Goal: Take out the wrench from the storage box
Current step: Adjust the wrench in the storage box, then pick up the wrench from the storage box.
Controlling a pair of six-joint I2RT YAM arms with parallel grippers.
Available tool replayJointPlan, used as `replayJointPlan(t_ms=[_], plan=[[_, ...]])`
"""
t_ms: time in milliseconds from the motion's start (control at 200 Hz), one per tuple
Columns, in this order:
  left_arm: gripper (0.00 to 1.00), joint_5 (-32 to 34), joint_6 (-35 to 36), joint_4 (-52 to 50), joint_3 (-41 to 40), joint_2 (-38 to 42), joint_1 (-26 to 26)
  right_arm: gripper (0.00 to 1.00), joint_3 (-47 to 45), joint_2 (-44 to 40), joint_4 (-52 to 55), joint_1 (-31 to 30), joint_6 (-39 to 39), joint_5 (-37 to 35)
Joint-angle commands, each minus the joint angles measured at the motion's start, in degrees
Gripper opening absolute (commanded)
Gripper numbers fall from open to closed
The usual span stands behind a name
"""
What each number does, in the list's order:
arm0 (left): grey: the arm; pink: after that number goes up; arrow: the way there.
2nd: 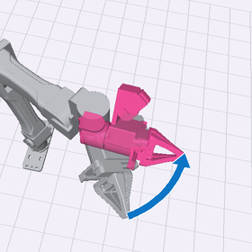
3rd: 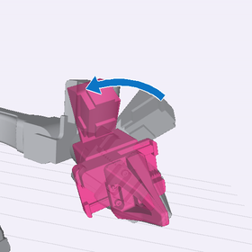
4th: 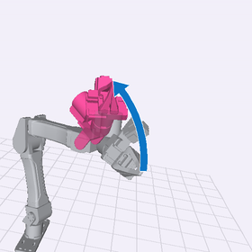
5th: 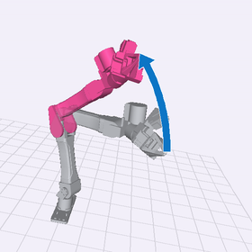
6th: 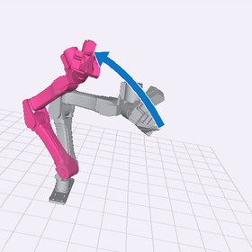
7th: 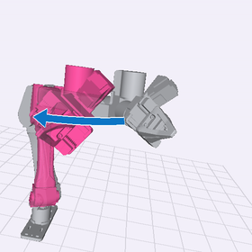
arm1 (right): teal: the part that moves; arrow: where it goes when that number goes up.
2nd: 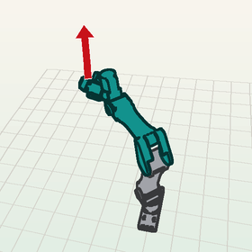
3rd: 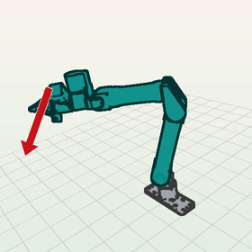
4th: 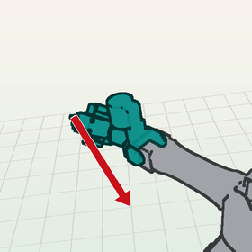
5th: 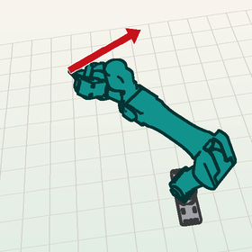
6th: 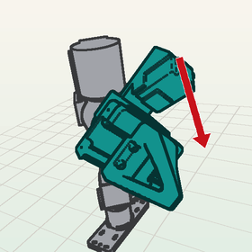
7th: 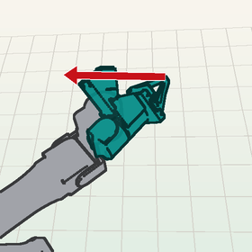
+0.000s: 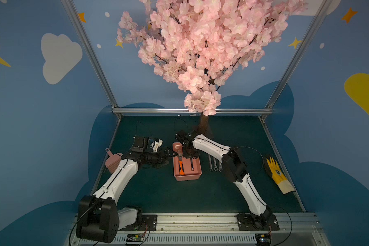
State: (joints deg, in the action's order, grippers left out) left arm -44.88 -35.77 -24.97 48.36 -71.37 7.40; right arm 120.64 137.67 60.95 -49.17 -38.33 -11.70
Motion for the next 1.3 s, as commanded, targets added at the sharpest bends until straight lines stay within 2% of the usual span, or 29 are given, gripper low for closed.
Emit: replayJointPlan(t_ms=[0,60,235,400,726,901,1297], plan=[[1.00,-0.9,0.9,0.8,-0.3,-0.5,-0.3,0.32,-2.8,2.2,0.3,0.3,-0.1,3.8],[1.00,-0.9,1.0,0.9,-0.2,-0.8,-0.3,0.31,-3.0,2.5,0.0,0.2,-0.1,4.6],[1.00,-1.0,1.0,1.1,-0.2,-1.0,-0.2,0.29,0.6,3.5,4.3,-1.5,0.2,1.2],[1.00,-1.3,0.8,1.6,-0.4,-1.2,-0.3,0.29,0.5,4.2,7.5,-1.8,-1.7,2.6],[1.00,-1.5,1.7,1.6,-0.8,-1.1,-0.4,0.26,-3.0,0.4,5.3,-2.4,-1.4,1.4],[1.00,-1.9,1.6,1.8,-1.0,-1.2,-0.4,0.30,-2.6,-3.1,4.9,-2.4,0.1,-4.1],[1.00,-1.6,1.7,2.0,-1.6,-1.3,-0.4,0.33,-11.5,-3.3,-2.2,-1.7,-1.7,4.8]])
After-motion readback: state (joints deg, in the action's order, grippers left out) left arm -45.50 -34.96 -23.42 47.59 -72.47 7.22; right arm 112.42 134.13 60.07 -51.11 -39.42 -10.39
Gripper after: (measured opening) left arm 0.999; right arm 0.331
